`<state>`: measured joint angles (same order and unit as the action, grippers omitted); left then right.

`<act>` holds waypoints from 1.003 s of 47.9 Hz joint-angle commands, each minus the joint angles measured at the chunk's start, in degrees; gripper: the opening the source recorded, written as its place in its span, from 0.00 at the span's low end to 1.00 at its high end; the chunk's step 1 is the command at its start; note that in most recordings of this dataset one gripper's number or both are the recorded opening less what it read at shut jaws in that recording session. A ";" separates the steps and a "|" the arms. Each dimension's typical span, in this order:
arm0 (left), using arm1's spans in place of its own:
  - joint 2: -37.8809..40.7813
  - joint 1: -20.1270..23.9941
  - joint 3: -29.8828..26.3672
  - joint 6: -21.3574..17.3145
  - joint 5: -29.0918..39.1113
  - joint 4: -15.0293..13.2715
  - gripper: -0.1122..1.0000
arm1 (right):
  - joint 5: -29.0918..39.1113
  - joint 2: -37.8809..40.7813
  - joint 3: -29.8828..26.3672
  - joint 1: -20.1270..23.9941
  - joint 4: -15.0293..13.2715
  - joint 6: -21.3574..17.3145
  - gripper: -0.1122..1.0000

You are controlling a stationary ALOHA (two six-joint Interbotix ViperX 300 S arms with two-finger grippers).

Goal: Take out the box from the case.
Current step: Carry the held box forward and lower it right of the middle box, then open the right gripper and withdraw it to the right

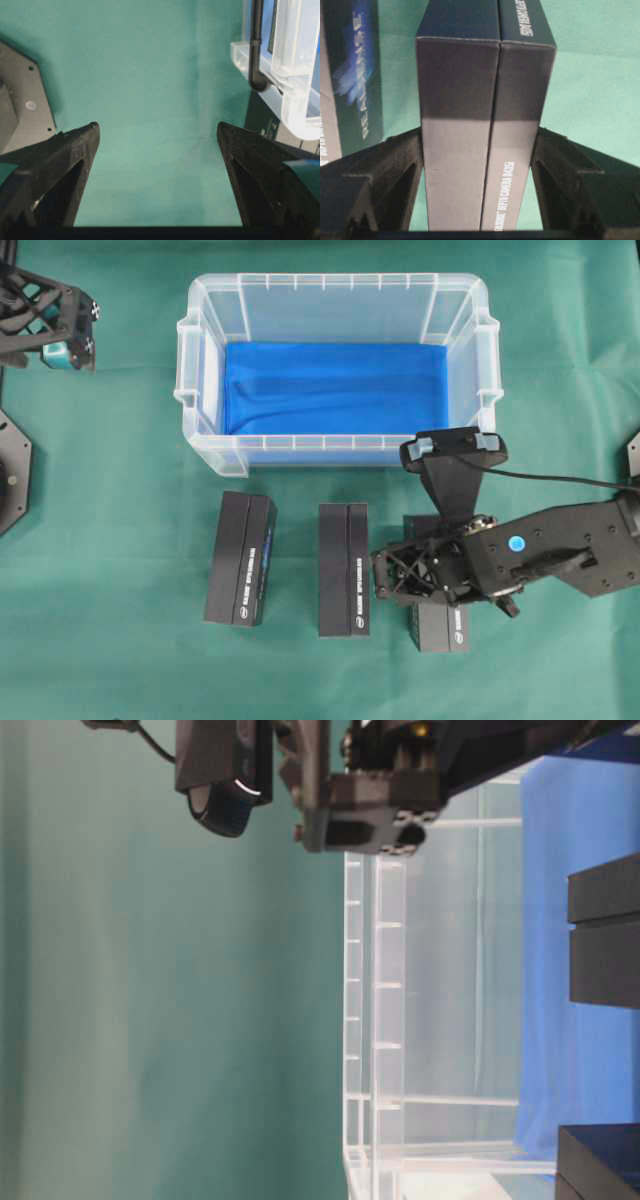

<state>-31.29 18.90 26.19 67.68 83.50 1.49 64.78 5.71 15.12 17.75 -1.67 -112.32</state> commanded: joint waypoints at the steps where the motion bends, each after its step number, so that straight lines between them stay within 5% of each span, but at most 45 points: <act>1: -0.35 0.09 -0.97 -0.18 -0.09 -0.09 0.96 | 0.00 -2.20 -0.09 0.09 0.44 -0.09 0.69; 11: -0.44 -0.18 -0.97 -0.09 0.00 -0.09 0.96 | -0.26 -2.64 0.62 0.09 0.62 -0.09 0.94; 34: -0.44 -0.35 -1.14 -0.09 0.00 -0.09 0.96 | 0.53 -6.24 -1.32 -0.35 0.70 -0.35 0.92; 48: -0.44 -0.35 -1.23 -0.09 0.00 0.00 0.96 | 10.81 -10.20 -8.35 -1.58 0.53 -0.09 0.92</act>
<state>-31.29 18.63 26.19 67.59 83.50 1.49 72.95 -2.37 9.84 16.35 -1.05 -112.59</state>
